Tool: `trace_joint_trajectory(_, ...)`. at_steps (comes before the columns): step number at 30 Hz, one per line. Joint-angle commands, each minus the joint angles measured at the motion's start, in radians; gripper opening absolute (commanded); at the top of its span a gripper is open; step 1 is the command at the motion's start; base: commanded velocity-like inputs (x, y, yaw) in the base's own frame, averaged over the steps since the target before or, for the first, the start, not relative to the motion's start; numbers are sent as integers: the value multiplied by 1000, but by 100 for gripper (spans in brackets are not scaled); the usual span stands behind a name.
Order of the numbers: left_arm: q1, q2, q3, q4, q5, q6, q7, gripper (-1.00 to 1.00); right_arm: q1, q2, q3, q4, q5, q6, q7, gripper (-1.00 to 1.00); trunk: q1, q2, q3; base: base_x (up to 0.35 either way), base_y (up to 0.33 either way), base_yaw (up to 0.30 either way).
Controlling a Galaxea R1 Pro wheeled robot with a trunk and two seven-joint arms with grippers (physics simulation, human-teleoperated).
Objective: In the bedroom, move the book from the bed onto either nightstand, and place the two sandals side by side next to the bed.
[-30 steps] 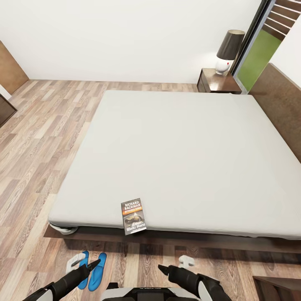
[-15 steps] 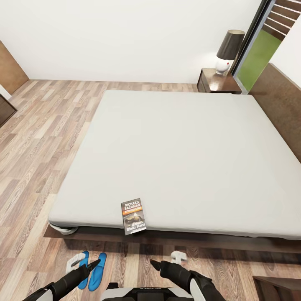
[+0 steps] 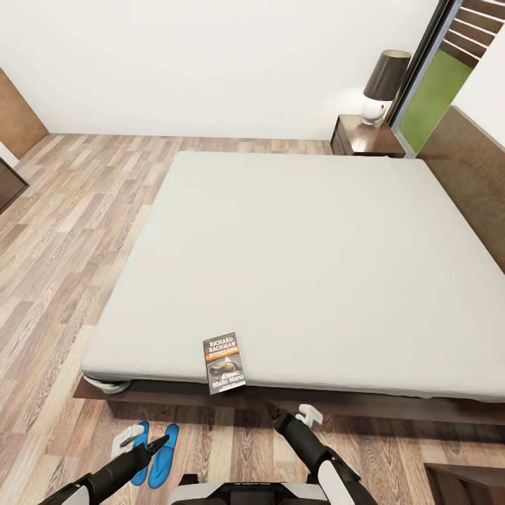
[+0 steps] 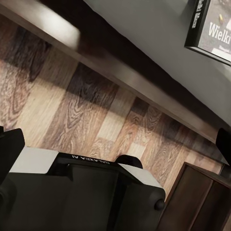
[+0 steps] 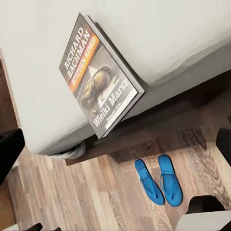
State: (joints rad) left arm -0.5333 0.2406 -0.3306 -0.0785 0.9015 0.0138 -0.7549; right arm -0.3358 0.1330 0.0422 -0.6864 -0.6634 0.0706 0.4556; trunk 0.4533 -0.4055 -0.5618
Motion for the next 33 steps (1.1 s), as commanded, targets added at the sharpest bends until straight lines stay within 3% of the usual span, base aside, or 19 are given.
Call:
trace_joint_trajectory(1, 0, 0, -8, 0, 10, 1, -3, 100, 0, 0, 2, -1, -16, 10, 4, 100, 0, -1, -1, 0, 0, 0)
trace_joint_trajectory(5, 0, -1, -8, 0, 9, 1, -3, 100, 0, -1, 20, -2, -48, 13, 8, 100, 0, -1, -1, 0, 0, 0)
trace_joint_trajectory(8, 0, -1, -8, 0, 10, 1, -3, 100, 0, -3, 30, -1, -134, 17, 44, 100, 0, -1, -1, 0, 0, 0)
trace_joint_trajectory(11, 0, -1, -8, 0, 10, 1, -3, 100, 0, -4, 53, 0, -174, 21, 97, 100, 0, -1, -1, 0, 0, 0)
trace_joint_trajectory(17, 0, -1, -9, 0, 10, 1, -3, 100, 0, -6, 135, 0, -188, 65, 125, 100, 0, -1, -1, 0, 0, 0)
trace_joint_trajectory(24, 0, -1, -9, 0, 10, 1, -3, 100, 0, -7, 150, -2, -188, 77, 127, 100, 0, -1, -1, 0, 0, 0)
trace_joint_trajectory(28, 0, -1, -9, 0, 10, 1, -3, 100, 0, -7, 151, -2, -185, 137, 126, 100, 0, -1, -1, 0, 0, 0)
trace_joint_trajectory(33, 0, -1, -9, 0, 10, 1, -3, 100, 0, -7, 150, -1, -184, 147, 123, 100, 0, -1, -1, 0, 0, 0)
